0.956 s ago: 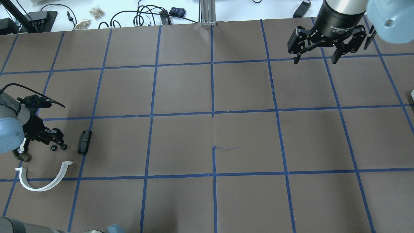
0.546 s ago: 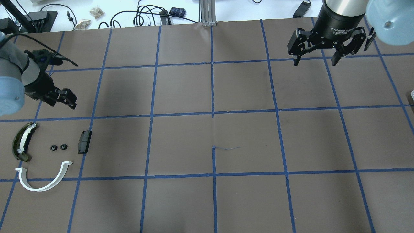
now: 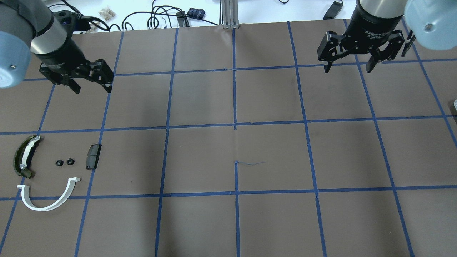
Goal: Place bearing gear from tray to pile
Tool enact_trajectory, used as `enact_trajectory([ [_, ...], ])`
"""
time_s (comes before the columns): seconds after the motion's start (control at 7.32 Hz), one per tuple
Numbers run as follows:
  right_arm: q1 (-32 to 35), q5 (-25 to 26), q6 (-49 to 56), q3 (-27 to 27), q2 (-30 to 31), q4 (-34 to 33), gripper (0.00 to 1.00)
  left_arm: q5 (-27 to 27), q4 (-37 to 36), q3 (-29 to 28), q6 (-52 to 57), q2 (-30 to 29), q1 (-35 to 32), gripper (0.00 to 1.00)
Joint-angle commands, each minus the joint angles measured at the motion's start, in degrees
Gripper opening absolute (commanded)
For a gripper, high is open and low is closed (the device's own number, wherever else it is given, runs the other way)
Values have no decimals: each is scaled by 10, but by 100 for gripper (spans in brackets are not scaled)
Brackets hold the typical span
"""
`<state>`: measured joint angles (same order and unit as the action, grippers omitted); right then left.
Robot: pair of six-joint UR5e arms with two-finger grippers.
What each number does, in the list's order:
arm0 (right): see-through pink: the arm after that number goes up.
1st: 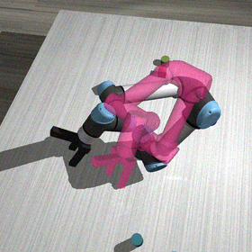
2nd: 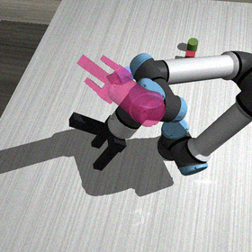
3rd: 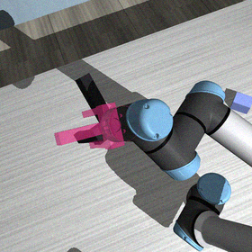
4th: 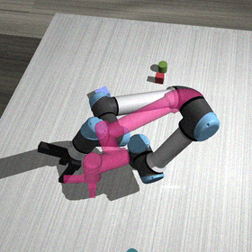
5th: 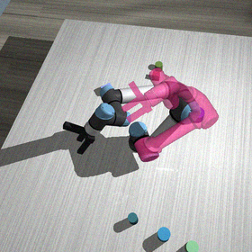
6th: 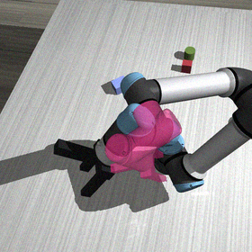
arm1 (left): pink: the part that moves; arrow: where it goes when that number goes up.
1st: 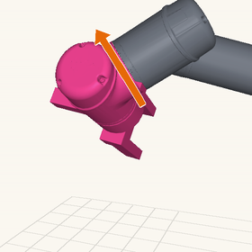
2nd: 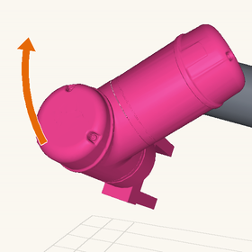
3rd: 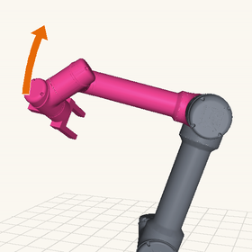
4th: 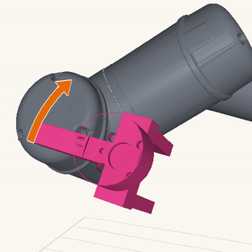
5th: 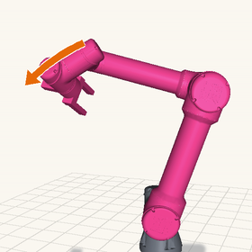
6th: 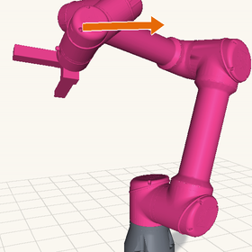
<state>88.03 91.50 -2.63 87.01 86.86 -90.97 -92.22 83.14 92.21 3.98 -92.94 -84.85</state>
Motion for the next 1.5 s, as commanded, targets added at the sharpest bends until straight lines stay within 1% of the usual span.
enact_trajectory([
  [0.0,0,-1,0,0,1,0,100,6,25,-10,-28,16,-41,100],
  [0.14,-1,-1,0,0,0,0,100,37,27,-11,-28,27,-41,100],
  [0.27,-1,-1,0,0,0,0,100,40,43,-3,-27,43,-41,100],
  [0.41,-1,-1,0,-1,0,1,100,39,61,-8,-27,51,-40,100],
  [0.55,0,-1,0,-3,-3,0,100,35,63,-3,-27,58,-41,100],
  [0.82,0,-1,0,-4,-3,0,100,33,83,-7,-26,59,-31,100],
  [1.37,0,-1,0,-3,-3,0,100,35,87,-11,-26,61,-30,100],
])
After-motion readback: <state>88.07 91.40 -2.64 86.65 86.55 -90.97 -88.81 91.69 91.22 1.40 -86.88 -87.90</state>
